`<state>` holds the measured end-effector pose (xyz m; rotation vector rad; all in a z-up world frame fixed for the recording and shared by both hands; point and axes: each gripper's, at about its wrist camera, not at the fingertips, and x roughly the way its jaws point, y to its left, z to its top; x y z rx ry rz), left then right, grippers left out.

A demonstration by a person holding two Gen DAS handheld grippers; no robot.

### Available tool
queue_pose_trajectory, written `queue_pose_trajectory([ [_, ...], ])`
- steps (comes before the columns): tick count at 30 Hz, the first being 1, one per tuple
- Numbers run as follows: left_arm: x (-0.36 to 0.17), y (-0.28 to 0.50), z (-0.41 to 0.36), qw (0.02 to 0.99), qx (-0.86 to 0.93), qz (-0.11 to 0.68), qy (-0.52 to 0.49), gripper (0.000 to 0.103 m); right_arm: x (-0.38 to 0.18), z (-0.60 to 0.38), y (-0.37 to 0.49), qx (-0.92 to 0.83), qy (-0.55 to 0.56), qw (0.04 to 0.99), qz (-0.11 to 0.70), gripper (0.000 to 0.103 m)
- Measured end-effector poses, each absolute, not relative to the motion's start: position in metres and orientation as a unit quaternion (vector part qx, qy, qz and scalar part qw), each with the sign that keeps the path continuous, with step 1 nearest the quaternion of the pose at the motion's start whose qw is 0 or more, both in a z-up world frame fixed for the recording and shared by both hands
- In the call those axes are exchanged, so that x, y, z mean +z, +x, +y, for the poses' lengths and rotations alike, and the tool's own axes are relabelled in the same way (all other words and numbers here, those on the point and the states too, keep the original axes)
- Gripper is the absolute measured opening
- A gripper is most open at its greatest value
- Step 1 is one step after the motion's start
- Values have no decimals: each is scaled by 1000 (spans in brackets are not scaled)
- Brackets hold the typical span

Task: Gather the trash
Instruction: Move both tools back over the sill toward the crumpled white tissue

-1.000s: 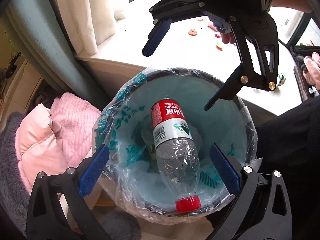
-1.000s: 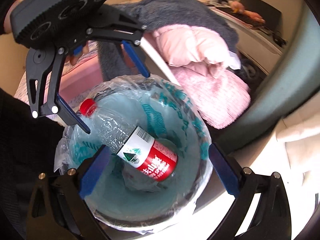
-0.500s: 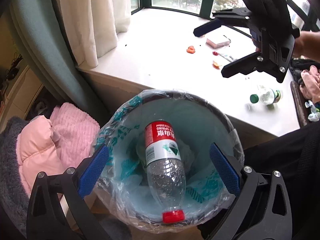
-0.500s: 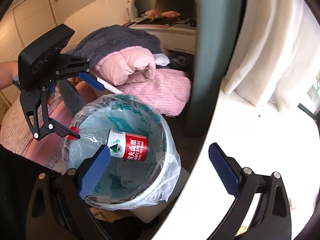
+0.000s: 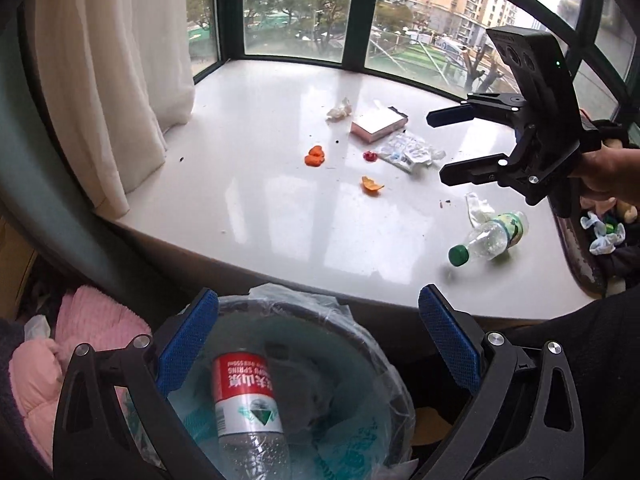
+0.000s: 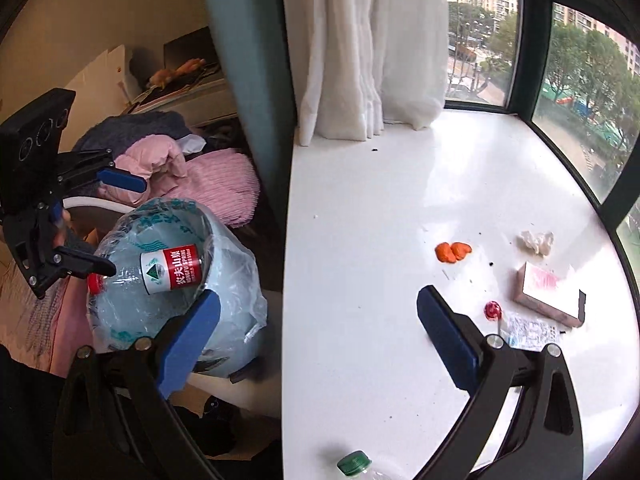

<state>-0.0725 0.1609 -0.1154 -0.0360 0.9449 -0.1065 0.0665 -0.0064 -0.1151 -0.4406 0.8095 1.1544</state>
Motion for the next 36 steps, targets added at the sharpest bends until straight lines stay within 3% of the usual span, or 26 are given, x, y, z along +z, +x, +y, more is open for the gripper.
queue_pose_trajectory([
  [17, -135, 51, 81, 876, -154, 458, -3, 97, -141, -139, 146, 363, -83, 825, 425, 96],
  [36, -170, 185, 16, 849, -236, 472, 17, 97, -203, -200, 247, 313, -17, 818, 482, 96],
])
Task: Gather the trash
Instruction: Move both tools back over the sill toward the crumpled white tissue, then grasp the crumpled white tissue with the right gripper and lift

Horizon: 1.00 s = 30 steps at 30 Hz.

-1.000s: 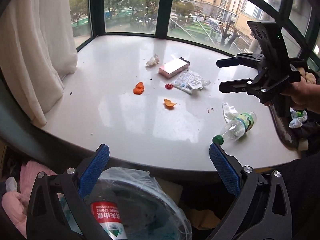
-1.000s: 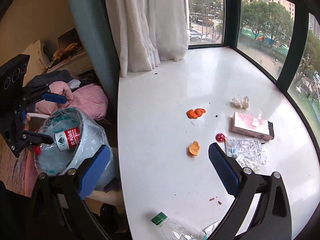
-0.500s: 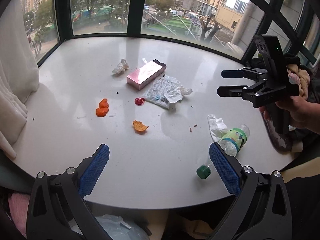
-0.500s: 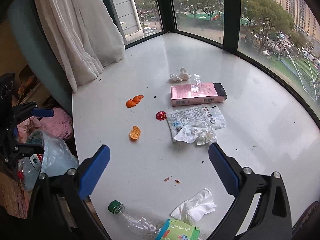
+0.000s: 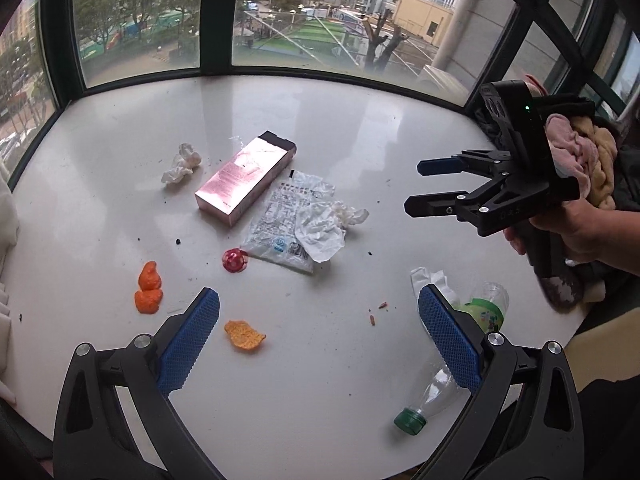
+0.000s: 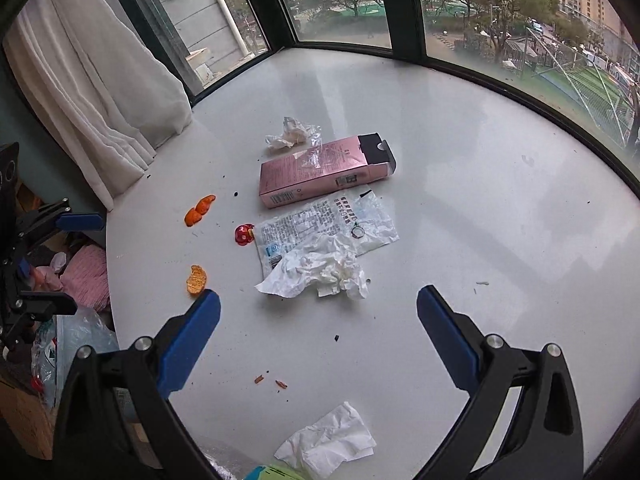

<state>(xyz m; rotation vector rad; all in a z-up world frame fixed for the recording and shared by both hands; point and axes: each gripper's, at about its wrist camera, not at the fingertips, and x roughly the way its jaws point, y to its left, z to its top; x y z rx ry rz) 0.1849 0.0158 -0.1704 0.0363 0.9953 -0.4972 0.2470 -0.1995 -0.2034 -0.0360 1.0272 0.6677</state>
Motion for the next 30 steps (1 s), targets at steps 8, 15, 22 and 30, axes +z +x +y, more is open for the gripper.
queue_pose_trajectory([
  [8, -218, 232, -22, 832, -255, 493, 17, 87, -237, -204, 275, 327, -18, 801, 501, 95],
  [15, -259, 262, -39, 822, -265, 504, 18, 75, -261, -192, 287, 358, -29, 779, 513, 70],
  [22, -282, 274, -48, 812, -279, 512, 23, 65, -280, -186, 300, 372, -23, 762, 530, 58],
  [30, -292, 277, -45, 807, -276, 522, 13, 33, -289, -184, 309, 379, 2, 749, 543, 30],
])
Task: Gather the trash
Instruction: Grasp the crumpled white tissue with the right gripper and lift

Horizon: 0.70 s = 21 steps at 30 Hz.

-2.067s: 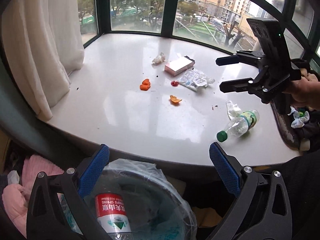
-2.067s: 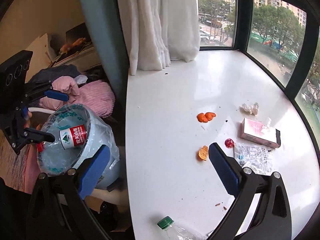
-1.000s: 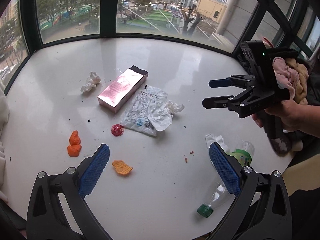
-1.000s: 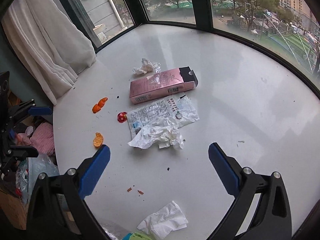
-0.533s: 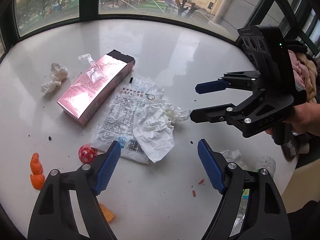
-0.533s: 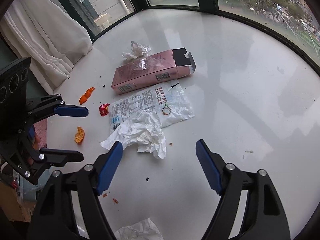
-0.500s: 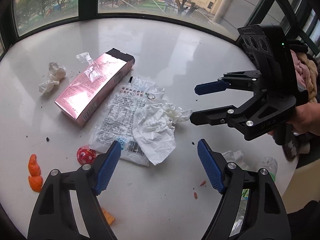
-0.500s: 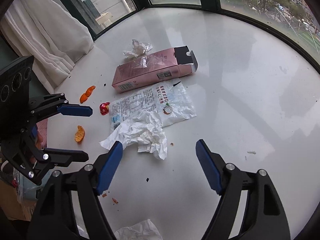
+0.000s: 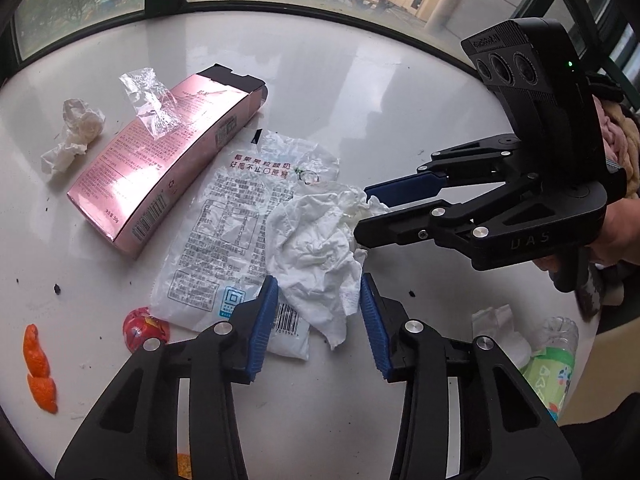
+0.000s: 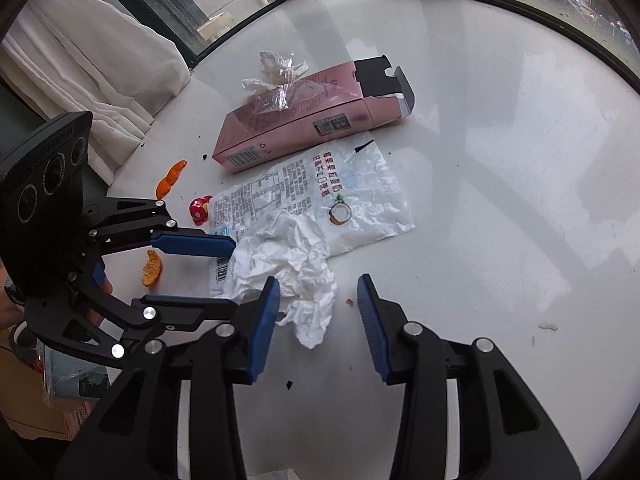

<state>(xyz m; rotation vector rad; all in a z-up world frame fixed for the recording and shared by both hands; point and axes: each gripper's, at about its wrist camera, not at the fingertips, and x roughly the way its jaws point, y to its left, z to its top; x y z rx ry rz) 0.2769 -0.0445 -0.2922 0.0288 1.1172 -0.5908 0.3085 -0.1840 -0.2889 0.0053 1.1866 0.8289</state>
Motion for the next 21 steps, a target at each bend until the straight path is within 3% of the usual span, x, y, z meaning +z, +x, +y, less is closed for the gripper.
queue_pose_trajectory([
  [2, -292, 277, -45, 807, -276, 522, 15, 24, -288, -183, 309, 379, 1, 749, 543, 18],
  [6, -289, 283, -45, 808, -273, 521, 12, 3, -284, -183, 312, 376, 11, 750, 544, 13],
  [21, -239, 249, -39, 820, -267, 506, -6, 2, -237, -175, 276, 388, 17, 754, 530, 12],
])
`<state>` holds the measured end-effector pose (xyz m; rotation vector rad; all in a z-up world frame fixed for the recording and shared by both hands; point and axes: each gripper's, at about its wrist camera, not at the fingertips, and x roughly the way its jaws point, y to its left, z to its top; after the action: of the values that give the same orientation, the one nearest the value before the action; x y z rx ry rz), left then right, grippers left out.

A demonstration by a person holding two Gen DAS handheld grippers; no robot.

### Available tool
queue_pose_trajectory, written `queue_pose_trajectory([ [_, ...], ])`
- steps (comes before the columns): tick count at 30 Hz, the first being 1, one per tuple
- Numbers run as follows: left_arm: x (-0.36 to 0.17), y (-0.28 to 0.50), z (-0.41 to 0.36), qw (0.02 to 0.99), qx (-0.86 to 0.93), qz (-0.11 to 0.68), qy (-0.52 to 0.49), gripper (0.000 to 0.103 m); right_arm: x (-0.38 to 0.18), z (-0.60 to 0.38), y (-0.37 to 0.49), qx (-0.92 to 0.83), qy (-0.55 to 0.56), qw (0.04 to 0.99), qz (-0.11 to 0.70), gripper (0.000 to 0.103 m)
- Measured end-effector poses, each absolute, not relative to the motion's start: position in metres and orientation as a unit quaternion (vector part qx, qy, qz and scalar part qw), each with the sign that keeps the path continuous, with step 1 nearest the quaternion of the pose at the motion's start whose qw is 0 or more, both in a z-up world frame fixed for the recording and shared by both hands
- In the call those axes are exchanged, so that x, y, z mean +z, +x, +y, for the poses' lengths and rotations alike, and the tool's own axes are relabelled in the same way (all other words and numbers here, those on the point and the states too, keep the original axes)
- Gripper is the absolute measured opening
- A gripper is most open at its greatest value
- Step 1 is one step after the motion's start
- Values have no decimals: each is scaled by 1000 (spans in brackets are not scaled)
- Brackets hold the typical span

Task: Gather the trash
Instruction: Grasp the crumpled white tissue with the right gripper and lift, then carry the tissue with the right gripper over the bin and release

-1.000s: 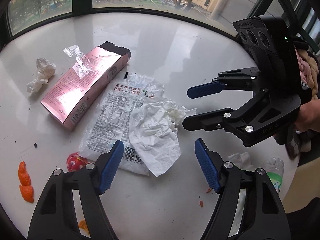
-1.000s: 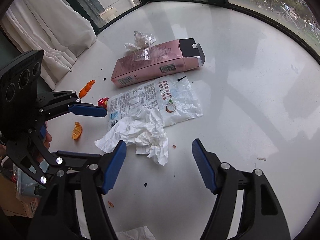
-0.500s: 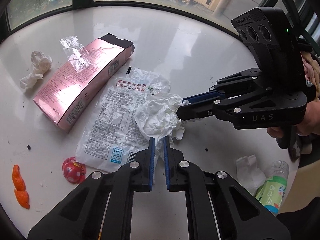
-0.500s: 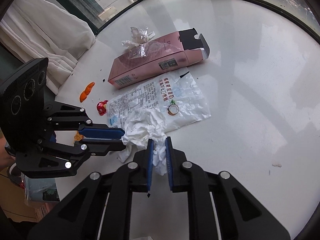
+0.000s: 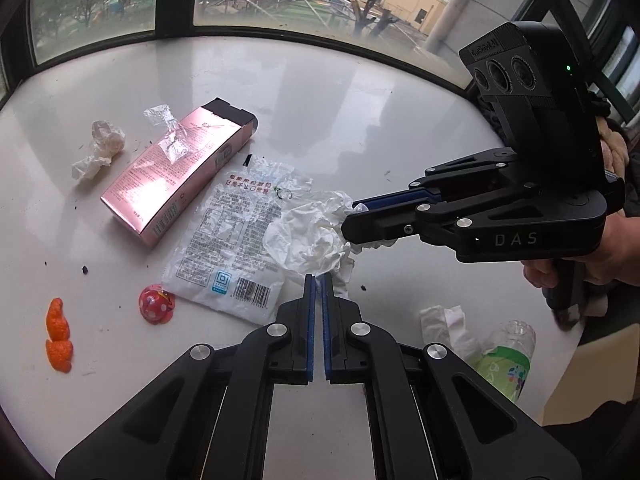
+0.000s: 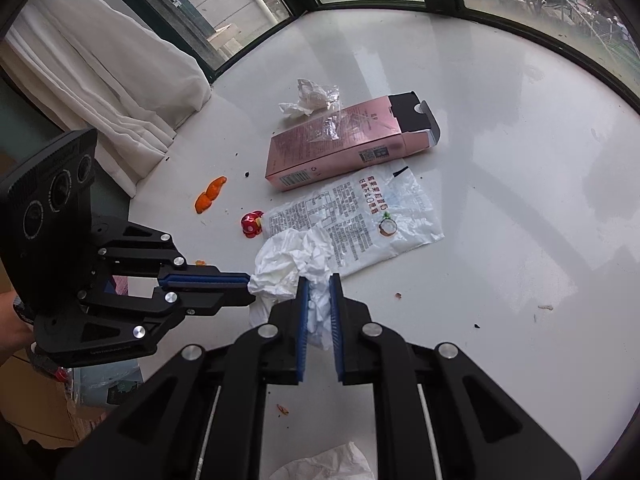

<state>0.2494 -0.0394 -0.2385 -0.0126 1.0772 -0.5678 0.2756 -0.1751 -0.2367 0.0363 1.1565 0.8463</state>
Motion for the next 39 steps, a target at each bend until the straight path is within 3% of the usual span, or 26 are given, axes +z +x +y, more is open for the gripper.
queue_pose_trajectory([
  [19, -169, 96, 49, 865, -159, 474, -48, 2, -171, -67, 159, 492, -47, 716, 492, 12],
  [39, -124, -132, 164, 884, 31, 455, -101, 2, -140, 111, -21, 656, -145, 586, 452, 12],
])
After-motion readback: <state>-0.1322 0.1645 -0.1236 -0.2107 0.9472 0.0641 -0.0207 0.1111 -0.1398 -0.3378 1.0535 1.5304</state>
